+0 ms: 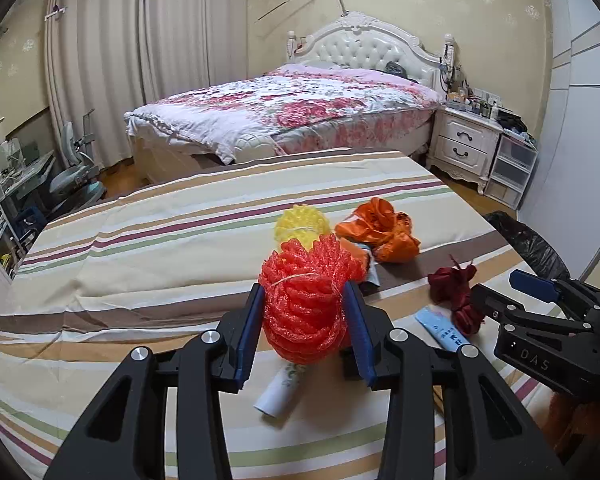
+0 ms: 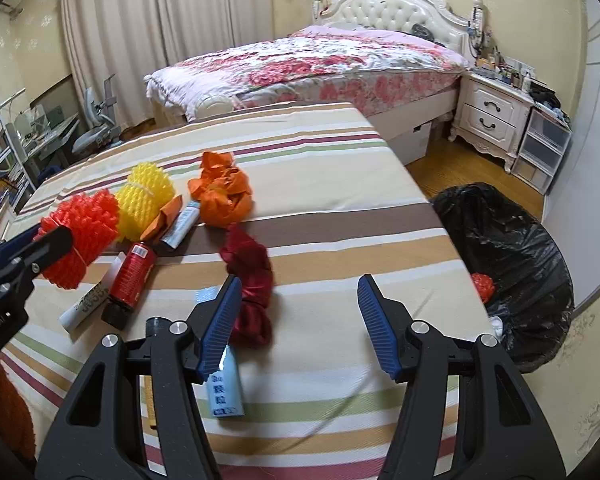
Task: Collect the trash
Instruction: 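Grasp the red mesh net with the left gripper while the right gripper grasps the dark red cloth, then carry both items over the black trash bin and open both grippers to drop them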
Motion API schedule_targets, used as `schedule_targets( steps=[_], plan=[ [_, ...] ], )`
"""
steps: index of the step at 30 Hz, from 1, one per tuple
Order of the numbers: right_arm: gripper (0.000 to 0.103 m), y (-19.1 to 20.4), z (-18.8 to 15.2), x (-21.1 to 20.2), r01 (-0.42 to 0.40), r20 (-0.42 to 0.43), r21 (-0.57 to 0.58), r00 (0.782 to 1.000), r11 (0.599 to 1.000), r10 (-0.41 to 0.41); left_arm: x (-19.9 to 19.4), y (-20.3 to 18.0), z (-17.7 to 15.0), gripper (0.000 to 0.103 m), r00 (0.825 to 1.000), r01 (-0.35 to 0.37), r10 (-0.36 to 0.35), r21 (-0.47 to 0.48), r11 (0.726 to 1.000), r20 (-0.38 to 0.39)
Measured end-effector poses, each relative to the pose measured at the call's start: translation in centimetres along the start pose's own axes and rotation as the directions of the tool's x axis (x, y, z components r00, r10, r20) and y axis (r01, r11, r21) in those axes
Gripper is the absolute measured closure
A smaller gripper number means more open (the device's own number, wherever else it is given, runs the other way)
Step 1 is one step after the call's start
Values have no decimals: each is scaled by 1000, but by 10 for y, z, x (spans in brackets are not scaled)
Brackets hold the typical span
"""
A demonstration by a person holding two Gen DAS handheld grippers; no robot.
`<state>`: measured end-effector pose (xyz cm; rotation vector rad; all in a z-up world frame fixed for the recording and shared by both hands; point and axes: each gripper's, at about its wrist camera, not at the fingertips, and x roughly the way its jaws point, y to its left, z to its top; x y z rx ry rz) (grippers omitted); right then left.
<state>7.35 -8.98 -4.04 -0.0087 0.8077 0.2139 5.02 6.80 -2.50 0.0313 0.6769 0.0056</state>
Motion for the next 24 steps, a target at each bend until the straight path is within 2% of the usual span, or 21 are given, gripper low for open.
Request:
schedule_targets(
  steps=[4,9,10,18,24],
  plan=[
    [47,11,1,11,-4,-23,-27,1000,1000,3,-1,19,-3,62,999,-40,40,-23,999,3],
    [70,18,-1,22,-17,-70,-47,997,999,14,2,35,-6,62,998,-59,59,-54,997,-9],
    [81,19,-1,24,-26,-81,-47,996,999,22,2,37,-6,62,998,-60,60,-59,996,-10],
    [82,17,-1,10,-10,-42,-42,999,999,8,-7,32,-3,62,999,-35,37,-73,997,21],
    [82,-9,4,-13,32,15,5,999,999,-32,-12,9,5,62,998,11,-9,-47,999,56]
  ],
)
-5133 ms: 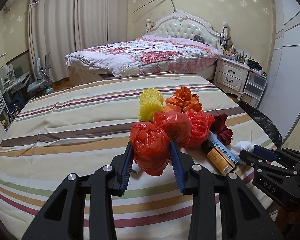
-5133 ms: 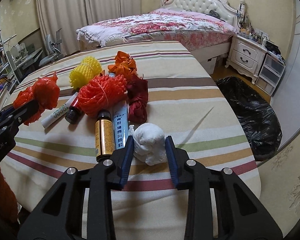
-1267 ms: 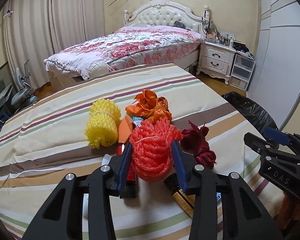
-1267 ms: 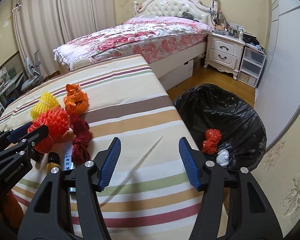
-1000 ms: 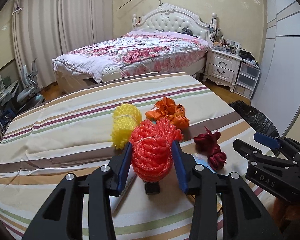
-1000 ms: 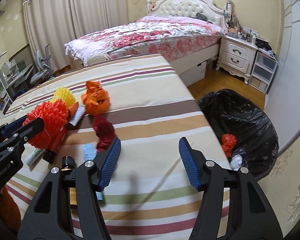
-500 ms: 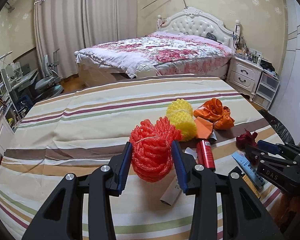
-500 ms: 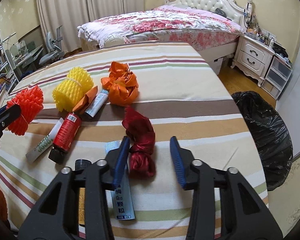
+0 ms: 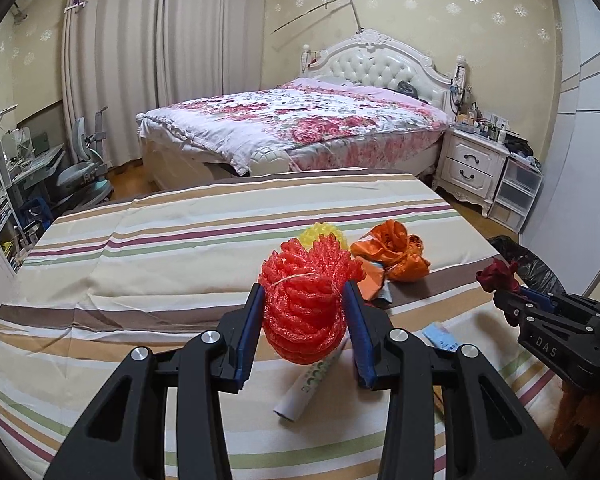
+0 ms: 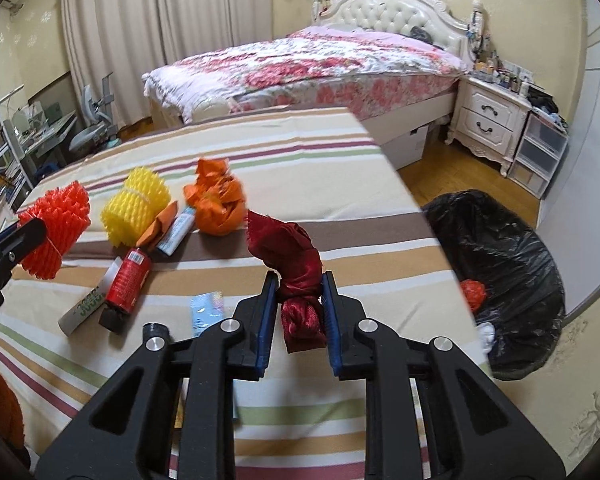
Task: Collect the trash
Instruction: 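Carry both items over the black trash bin and open both grippers to drop them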
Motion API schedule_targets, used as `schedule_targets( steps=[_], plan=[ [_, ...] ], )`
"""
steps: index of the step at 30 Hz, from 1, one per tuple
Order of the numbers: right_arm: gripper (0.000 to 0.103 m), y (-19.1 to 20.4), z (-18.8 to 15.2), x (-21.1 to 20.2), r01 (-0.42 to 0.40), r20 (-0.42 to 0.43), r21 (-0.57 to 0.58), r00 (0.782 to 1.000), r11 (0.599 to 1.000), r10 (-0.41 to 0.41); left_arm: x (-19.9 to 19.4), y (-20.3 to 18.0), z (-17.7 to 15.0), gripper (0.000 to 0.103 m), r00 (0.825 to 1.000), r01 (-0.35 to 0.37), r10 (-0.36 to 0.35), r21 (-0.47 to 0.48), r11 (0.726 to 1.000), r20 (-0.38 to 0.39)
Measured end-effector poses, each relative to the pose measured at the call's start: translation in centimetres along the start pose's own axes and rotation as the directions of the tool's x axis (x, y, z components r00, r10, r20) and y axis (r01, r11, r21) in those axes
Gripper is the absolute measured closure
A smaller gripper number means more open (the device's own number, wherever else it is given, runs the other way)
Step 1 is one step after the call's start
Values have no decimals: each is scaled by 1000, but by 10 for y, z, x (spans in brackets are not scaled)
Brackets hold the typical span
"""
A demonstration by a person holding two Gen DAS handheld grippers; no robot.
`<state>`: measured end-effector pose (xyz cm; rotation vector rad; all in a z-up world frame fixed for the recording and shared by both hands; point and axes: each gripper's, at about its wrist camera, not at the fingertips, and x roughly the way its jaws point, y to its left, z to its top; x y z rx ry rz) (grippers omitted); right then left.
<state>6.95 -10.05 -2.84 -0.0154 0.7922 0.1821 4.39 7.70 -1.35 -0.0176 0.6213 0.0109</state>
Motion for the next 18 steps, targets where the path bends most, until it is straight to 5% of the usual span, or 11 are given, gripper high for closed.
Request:
schedule_targets(
  steps=[18],
  plan=[
    [82,-111,3,-38,199,87,165,973,966,-216,16,-101,24,62,985,164,-168,101,981,34]
  ],
)
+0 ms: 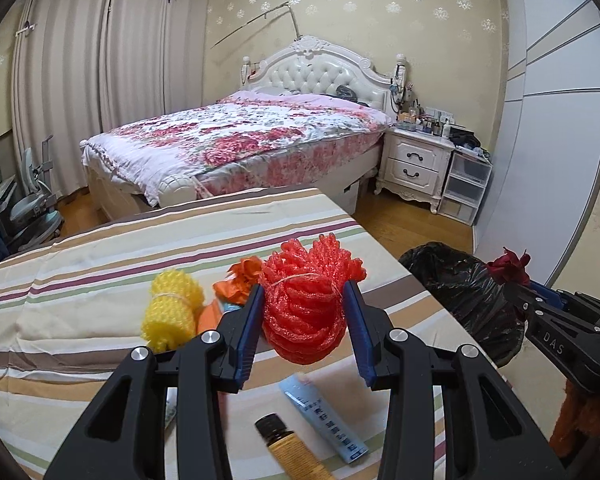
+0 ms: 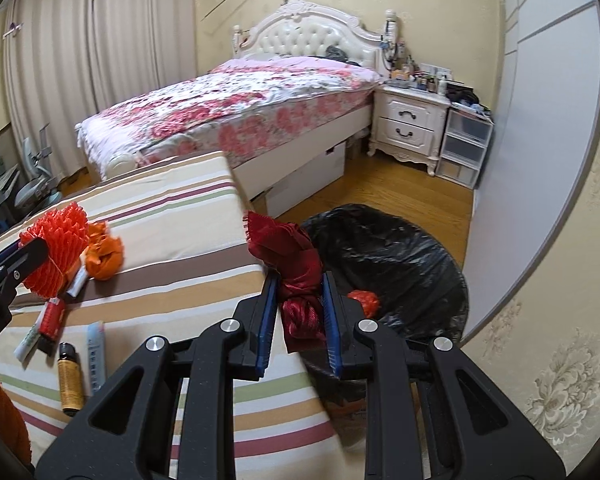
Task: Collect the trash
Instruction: 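Carry both items over the black trash bin and open both grippers to drop them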
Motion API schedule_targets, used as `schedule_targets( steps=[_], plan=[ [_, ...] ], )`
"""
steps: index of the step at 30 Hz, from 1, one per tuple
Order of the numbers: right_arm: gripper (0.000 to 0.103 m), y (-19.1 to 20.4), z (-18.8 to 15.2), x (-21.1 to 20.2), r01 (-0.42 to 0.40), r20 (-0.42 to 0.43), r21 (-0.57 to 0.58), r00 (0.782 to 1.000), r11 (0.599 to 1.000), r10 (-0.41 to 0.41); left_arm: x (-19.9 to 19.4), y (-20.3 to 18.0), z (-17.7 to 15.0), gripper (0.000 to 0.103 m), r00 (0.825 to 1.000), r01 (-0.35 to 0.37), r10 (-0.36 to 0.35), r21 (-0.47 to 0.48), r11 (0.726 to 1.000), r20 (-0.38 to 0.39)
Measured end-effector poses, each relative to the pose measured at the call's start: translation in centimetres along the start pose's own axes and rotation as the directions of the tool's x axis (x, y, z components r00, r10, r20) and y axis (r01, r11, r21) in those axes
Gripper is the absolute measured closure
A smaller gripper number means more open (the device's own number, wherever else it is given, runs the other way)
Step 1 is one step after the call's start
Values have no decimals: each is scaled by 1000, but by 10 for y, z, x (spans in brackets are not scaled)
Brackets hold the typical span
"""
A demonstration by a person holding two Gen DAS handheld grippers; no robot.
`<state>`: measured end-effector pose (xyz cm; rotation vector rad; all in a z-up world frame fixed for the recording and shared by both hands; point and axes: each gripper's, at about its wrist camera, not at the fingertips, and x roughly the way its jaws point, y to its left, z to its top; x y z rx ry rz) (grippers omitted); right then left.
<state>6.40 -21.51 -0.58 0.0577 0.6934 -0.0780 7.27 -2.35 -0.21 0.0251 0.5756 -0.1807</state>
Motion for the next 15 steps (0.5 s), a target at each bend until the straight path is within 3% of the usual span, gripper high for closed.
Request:
schedule_targets(
  steps=[15],
  plan=[
    [81,-47,5,15,88,19,61,996,994,-89,45,-74,14,62,996,92,-92,127,988,-6]
  ],
)
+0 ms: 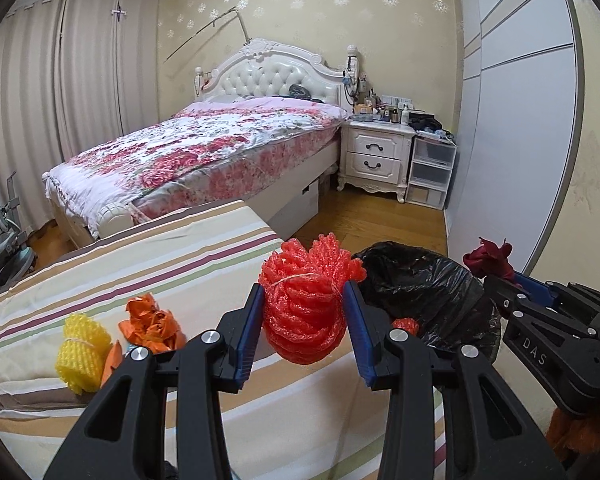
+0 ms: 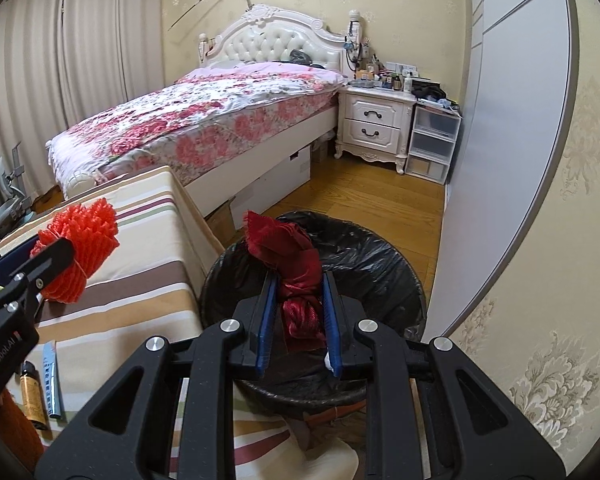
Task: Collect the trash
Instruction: 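Carry both items over the black trash bin and open both grippers to drop them, then grasp the yellow foam net with the left gripper while the right gripper grasps the orange plastic bag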
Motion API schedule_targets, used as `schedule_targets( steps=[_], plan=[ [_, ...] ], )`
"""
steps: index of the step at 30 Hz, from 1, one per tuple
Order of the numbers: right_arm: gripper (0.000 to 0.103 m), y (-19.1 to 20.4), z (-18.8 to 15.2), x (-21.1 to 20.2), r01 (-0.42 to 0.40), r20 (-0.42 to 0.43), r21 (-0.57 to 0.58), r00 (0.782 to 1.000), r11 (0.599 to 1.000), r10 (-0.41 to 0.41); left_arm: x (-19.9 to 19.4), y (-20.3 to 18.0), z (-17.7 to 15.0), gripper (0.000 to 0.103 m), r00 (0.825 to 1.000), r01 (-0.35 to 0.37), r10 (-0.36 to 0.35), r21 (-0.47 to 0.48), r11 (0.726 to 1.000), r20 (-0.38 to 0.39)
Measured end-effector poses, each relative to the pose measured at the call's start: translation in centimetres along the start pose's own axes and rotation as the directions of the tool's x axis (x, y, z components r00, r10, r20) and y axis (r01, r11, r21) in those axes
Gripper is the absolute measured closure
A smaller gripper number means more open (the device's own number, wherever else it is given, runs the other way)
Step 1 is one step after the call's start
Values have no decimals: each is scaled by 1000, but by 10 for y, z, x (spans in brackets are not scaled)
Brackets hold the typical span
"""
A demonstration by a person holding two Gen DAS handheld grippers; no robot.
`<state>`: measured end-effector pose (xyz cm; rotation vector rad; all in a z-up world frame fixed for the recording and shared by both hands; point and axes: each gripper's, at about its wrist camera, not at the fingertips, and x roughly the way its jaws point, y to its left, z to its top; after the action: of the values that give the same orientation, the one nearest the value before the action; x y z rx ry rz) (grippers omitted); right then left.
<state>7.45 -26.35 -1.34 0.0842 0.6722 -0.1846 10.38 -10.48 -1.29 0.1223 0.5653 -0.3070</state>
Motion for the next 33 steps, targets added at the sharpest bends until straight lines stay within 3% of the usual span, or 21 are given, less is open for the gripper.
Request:
schedule_targets(
  steps=[22,25,27,29,33],
  plan=[
    [81,-39,7,44,34,-41,78,999,996,-30,62,-54,11,62,998,40,-35,87,995,-60],
    [77,-40,9,49,33,-48,77,998,996,-30,64,-56,9,56,997,32,-25,96,995,-66],
    [70,-41,10,49,43,-43,80,998,996,-40,64,-57,8,40,998,15,-8,101,995,-68],
    [64,-43,9,48,46,-36,85,998,995,-43,64,-55,7,34,998,1,5,94,996,-64],
    [61,-44,9,46,55,-26,88,998,995,-53,65,-51,6,27,997,-10,16,73,997,-69]
  ],
)
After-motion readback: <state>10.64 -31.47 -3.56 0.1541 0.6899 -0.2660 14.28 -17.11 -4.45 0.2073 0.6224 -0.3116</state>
